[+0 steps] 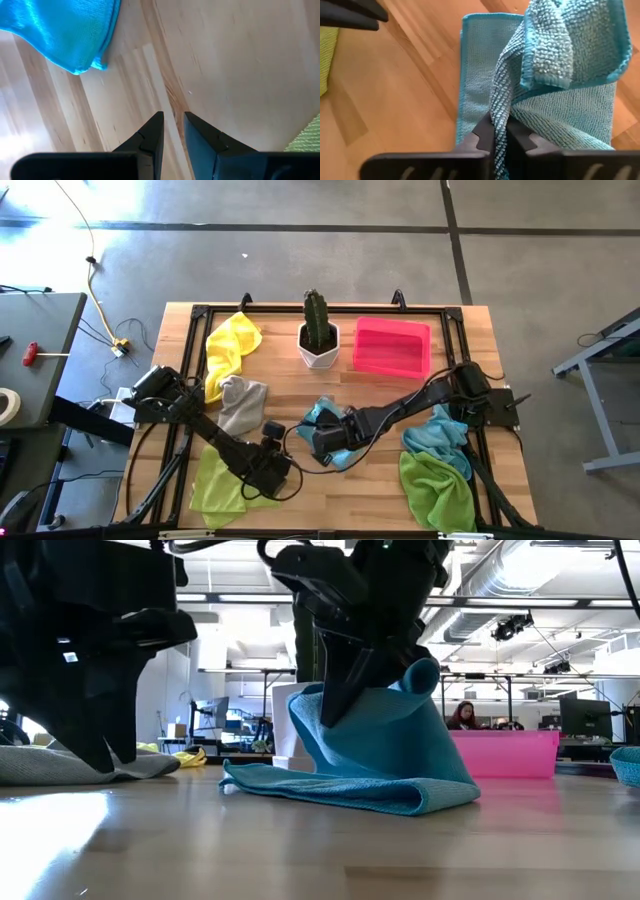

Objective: Fold microfiber towels
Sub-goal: Fold the blue towel, then put the blue towel into the pink laundry bin

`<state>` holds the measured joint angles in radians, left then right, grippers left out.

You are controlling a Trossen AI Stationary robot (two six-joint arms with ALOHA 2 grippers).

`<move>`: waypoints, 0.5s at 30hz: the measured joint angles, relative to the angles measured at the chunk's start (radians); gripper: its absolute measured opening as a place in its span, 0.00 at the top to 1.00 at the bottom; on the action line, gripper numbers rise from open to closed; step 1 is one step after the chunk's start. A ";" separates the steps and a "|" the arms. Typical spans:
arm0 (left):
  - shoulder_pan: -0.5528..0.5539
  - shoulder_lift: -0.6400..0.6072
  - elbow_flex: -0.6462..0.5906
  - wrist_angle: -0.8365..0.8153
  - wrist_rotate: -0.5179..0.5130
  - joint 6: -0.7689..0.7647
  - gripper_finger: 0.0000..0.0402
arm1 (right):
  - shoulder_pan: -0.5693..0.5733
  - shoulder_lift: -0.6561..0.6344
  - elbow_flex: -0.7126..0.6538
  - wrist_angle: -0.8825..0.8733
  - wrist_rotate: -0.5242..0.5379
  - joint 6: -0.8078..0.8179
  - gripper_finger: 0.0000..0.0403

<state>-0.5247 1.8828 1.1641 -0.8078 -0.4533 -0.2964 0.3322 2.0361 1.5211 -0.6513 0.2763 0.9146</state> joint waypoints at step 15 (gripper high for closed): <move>0.000 0.000 0.000 -0.001 -0.004 0.000 0.84 | -0.005 0.000 0.124 -0.143 0.019 -0.059 0.61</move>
<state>-0.5247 1.8828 1.1641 -0.8085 -0.4577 -0.2962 0.3275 2.0361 1.6449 -0.7947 0.2948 0.8560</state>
